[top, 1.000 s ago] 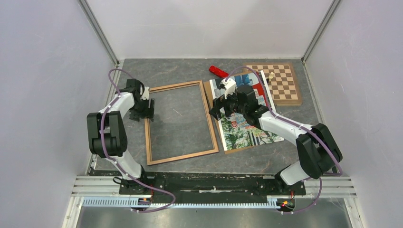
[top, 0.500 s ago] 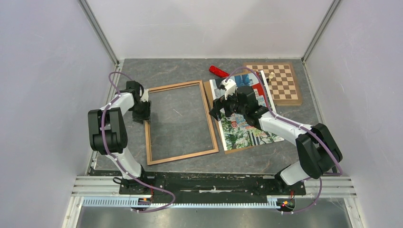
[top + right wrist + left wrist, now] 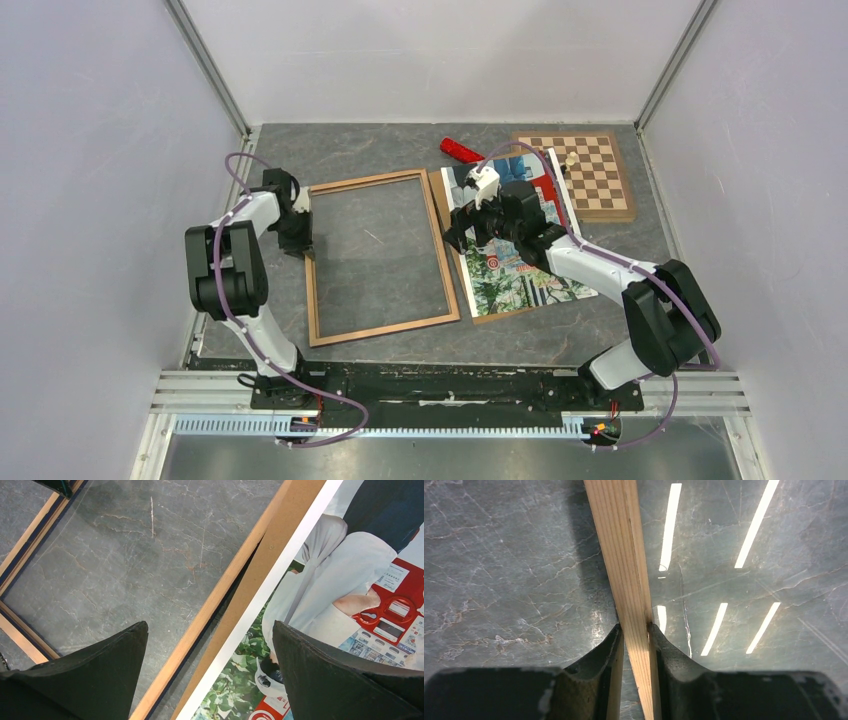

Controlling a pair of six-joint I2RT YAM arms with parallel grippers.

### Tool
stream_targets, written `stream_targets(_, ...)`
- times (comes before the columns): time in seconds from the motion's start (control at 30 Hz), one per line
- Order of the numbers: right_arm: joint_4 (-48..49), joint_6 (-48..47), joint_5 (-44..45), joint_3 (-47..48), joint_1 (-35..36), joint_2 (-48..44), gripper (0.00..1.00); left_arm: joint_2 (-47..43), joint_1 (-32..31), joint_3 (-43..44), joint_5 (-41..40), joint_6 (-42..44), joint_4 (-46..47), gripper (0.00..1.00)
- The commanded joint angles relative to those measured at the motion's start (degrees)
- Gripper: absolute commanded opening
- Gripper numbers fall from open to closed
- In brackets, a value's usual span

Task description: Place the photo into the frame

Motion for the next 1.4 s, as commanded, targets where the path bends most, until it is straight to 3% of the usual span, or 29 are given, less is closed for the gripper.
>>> stream_targets(0.0,2.01,-1.05,1.04,0.16,-0.52,-1.77,0.98,2.33,0.23,2.52,0.27,-1.95,3.53,0.07)
stream_targets(0.07,1.97,-1.06,1.09,0.33,-0.63,-1.72,0.98,2.86,0.24,3.24,-0.05,-2.14,3.53,0.02)
stream_targets(0.57,-2.47,-3.95,6.96,3.67,-4.88,-3.20,0.98,9.49,0.46,12.25,-1.55,-2.06,2.56,0.03)
stream_targets(0.67,-4.33,-4.92,8.50,3.85,-6.93,-4.43,0.98,9.57,0.51,12.31,-1.60,-2.26,2.60,0.13)
stream_targets(1.0,-14.69,-12.24,10.24,3.38,-19.79,-9.22,0.98,2.71,0.51,12.33,0.79,-2.29,2.65,0.79)
stream_targets(1.37,-26.33,-22.57,2.77,6.78,-35.68,-6.78,0.98,-10.47,0.43,10.63,5.96,-2.09,2.04,0.83)
